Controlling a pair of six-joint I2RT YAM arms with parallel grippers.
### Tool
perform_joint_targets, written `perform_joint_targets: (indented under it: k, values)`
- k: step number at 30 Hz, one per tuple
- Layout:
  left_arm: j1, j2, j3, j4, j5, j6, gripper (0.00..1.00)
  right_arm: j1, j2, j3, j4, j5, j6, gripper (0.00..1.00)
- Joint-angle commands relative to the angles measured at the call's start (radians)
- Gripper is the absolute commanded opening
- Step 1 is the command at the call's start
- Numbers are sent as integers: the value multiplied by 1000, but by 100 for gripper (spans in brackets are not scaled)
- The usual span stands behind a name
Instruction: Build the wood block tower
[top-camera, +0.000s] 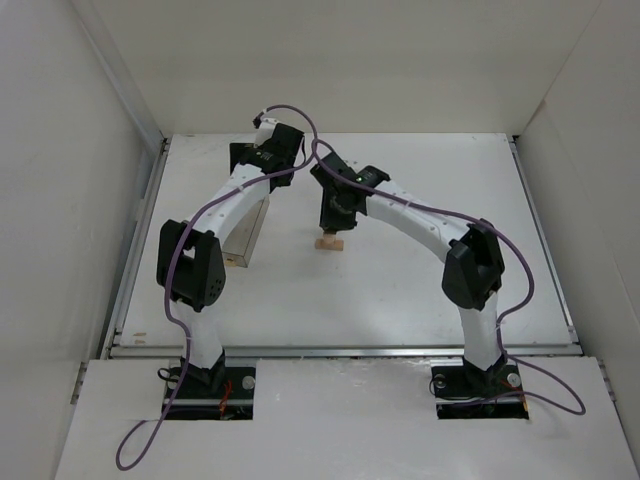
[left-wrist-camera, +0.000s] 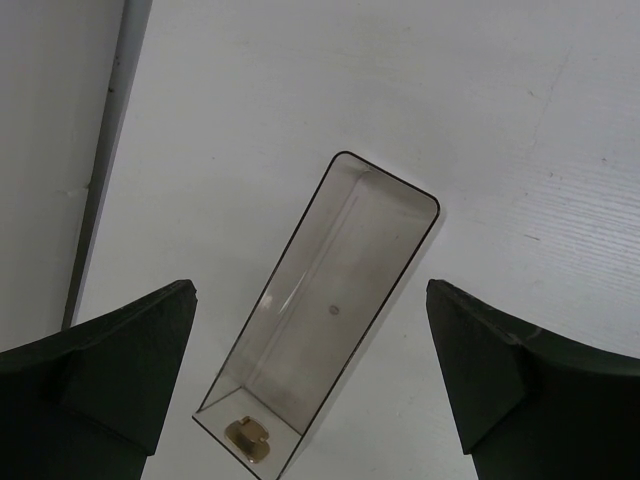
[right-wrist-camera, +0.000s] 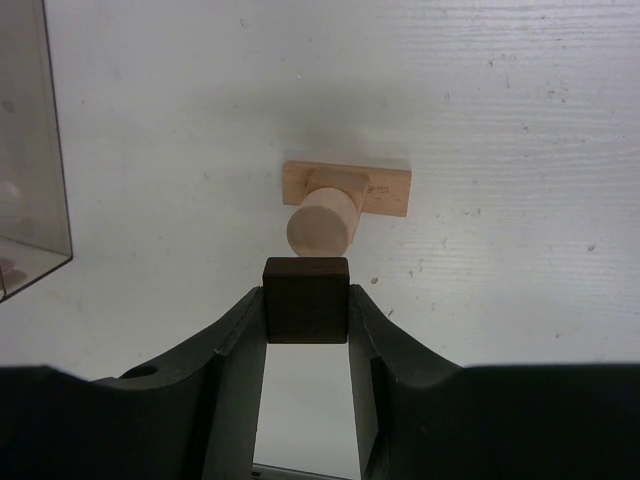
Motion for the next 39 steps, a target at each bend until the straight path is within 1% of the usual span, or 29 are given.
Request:
perform_joint_targets:
  k: [1, 13, 18, 25, 36, 39]
  values:
    - [-4, -77, 2, 5, -34, -14, 100, 4, 23, 50, -18, -9, -19, 0]
    - [-4, -86, -7, 14, -45, -13, 100, 4, 75, 113, -29, 10, -10, 0]
    - [-4, -86, -16, 14, -45, -13, 100, 13, 95, 113, -38, 19, -10, 0]
    - [-4, -86, -17, 14, -55, -13, 100, 13, 105, 94, -48, 40, 9, 7]
    - [-4, -86, -17, 14, -55, -13, 100, 13, 114, 84, -48, 40, 9, 8]
    - [-4, -86, -17, 14, -55, -13, 100, 13, 114, 84, -48, 31, 9, 11]
